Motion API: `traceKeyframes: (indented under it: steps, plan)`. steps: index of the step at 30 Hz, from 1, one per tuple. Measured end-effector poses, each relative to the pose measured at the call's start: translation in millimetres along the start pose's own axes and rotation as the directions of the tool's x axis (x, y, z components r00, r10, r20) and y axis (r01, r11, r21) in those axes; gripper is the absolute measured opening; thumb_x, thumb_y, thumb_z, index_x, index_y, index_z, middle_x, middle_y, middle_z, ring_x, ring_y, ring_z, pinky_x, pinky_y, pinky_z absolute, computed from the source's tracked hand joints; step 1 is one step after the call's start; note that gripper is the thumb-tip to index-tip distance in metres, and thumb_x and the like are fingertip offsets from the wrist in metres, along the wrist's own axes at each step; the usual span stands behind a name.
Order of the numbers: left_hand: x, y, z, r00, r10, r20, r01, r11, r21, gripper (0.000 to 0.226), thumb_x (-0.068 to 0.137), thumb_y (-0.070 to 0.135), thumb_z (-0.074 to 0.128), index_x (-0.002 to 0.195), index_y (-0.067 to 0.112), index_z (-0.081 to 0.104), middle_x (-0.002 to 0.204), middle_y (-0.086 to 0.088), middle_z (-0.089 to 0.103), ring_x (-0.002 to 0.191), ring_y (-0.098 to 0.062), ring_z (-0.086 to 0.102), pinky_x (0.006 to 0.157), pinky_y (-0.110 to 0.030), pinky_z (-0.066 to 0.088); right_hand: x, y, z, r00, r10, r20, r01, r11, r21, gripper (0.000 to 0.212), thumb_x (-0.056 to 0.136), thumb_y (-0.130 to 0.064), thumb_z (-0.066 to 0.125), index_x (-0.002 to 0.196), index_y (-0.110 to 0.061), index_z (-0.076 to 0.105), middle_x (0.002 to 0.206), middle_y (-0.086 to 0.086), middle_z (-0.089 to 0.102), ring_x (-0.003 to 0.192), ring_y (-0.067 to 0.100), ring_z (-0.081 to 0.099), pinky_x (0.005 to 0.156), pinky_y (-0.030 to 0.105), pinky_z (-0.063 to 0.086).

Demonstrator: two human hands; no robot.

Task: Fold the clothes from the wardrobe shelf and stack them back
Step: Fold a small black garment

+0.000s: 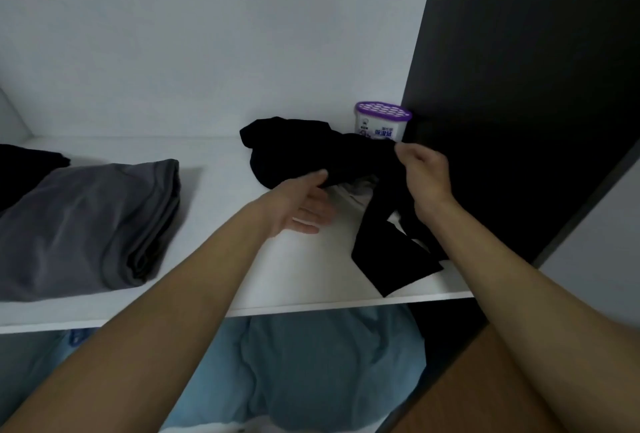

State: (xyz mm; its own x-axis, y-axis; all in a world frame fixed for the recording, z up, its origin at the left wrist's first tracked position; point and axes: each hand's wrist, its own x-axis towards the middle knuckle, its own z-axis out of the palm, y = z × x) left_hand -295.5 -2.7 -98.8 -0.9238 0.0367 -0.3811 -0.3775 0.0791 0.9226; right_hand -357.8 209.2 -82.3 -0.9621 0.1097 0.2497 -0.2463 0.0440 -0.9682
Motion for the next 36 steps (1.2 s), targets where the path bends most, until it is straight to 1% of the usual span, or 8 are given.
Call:
traceKeyframes:
  steps: [4,8,13,18,21,26,30,36]
  plan:
    - [-10,16,9,0.982,0.058,0.180,0.044,0.854,-0.519,0.063,0.094,0.061,0.049,0.124,0.008,0.065,0.113,-0.015,0.074,0.096,-0.032,0.074,0.079,-0.040,0.061,-65,-20,8,0.729,-0.062,0.681,0.248,0.952,-0.178,0.016,0.097,-0.016,0.060,0.099,-0.009,0.075,0.085,-0.008,0.075,0.079,0.001,0.068,0.074,0.016,0.050]
    - [-26,11,1,0.990,-0.020,-0.138,-0.051,0.868,-0.494,0.031,0.097,0.010,0.050,0.126,0.004,0.058,0.092,-0.012,0.070,0.073,-0.024,0.070,0.058,-0.028,0.059,-103,-2,-4,0.446,0.245,0.861,0.377,0.821,-0.429,0.019,0.099,-0.033,0.058,0.103,-0.025,0.074,0.089,-0.011,0.075,0.078,0.007,0.067,0.069,0.025,0.052]
    - [-57,-7,0,0.947,0.213,-0.242,-0.281,0.913,-0.297,0.036,0.085,-0.015,0.039,0.092,0.010,0.064,0.070,-0.003,0.067,0.059,-0.014,0.067,0.051,-0.023,0.053,-92,6,2,0.750,0.361,0.555,-0.269,0.932,-0.243,0.033,0.097,-0.048,0.056,0.098,-0.020,0.073,0.100,0.001,0.078,0.088,0.010,0.074,0.081,0.032,0.058]
    - [-96,-41,-5,0.969,0.247,0.027,-0.248,0.968,0.046,0.045,0.078,-0.010,0.050,0.079,0.024,0.079,0.079,0.003,0.074,0.075,-0.008,0.071,0.064,-0.018,0.053,-81,-12,32,0.599,0.505,0.621,-0.750,0.625,0.215,0.049,0.099,-0.052,0.048,0.129,-0.016,0.064,0.122,0.013,0.071,0.114,0.029,0.067,0.096,0.044,0.053]
    - [-111,-61,-23,0.967,0.088,0.238,-0.083,0.996,-0.030,0.026,0.083,0.017,0.062,0.104,0.017,0.076,0.099,-0.005,0.074,0.090,-0.020,0.072,0.079,-0.032,0.057,-102,-24,54,0.718,0.496,0.489,-0.686,0.624,0.375,0.033,0.100,-0.015,0.054,0.129,-0.006,0.063,0.125,0.017,0.068,0.112,0.031,0.067,0.091,0.040,0.055]
    - [-119,-63,-53,0.973,0.044,0.227,0.083,0.849,-0.522,0.080,0.083,0.068,0.061,0.136,0.007,0.057,0.122,-0.011,0.066,0.112,-0.033,0.064,0.096,-0.048,0.052,-164,-47,47,0.811,0.356,0.463,-0.492,0.845,0.212,0.016,0.089,-0.005,0.065,0.092,-0.016,0.076,0.089,0.008,0.078,0.081,0.020,0.076,0.067,0.028,0.060]
    - [-126,-55,-40,0.994,0.046,0.096,0.008,0.867,-0.498,0.031,0.092,0.036,0.064,0.108,0.011,0.073,0.104,-0.010,0.074,0.083,-0.021,0.075,0.066,-0.028,0.059,-243,-34,36,0.696,0.481,0.533,-0.327,0.873,-0.361,0.010,0.086,-0.014,0.074,0.094,-0.021,0.074,0.083,-0.007,0.078,0.080,0.008,0.074,0.071,0.020,0.059]
    - [-157,-100,-37,0.994,0.093,-0.059,-0.109,0.900,-0.421,0.015,0.085,0.002,0.054,0.093,0.006,0.066,0.076,-0.008,0.066,0.066,-0.019,0.066,0.061,-0.027,0.054,-311,-8,17,0.678,0.637,0.367,-0.442,0.752,-0.489,0.009,0.092,-0.022,0.069,0.096,-0.030,0.073,0.103,-0.006,0.076,0.096,0.005,0.070,0.087,0.027,0.057]
